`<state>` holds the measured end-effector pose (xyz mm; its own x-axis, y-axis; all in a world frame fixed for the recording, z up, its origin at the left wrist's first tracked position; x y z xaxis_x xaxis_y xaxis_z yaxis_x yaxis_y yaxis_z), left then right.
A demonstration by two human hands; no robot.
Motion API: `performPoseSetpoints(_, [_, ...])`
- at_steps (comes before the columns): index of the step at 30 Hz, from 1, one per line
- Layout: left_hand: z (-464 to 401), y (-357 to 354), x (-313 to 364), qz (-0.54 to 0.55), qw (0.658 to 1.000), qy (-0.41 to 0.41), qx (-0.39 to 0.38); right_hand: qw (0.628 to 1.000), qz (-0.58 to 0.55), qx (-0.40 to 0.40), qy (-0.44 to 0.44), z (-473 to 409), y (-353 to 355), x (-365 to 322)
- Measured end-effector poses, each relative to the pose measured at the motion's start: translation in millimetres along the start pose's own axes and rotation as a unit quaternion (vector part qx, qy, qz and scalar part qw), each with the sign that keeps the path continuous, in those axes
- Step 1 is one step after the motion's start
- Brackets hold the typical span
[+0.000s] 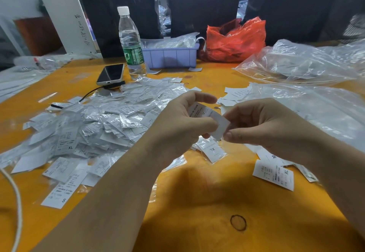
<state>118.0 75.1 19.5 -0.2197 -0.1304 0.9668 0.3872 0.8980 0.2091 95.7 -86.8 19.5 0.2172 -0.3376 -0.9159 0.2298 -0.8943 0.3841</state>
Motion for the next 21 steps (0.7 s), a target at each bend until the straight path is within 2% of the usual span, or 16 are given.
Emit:
performPoseSetpoints(12, [0.1,-0.4,-0.7,0.007,1.0,-0.02,0.007,0.999,-0.038,-0.033,0.002,-0.1,-1.3,2.9])
performPoseSetpoints(21, [-0.3,-3.4,-1.7,0.04,0.998,-0.031,0.034,0.998,-0.061,-0.008,0.011,-2.0,-3.7,8.7])
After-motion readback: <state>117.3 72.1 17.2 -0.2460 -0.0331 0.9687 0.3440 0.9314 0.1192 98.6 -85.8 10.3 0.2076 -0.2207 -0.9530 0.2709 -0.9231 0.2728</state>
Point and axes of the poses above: each hand's wrist, its own z-axis away from the middle knuckle, its own y-axis out of the back of the hand, x = y × z, the point moved 4 cm from there along -z, towards the middle knuckle, and after that the axes turned 2 degrees about -y, right-handed, at the moved point
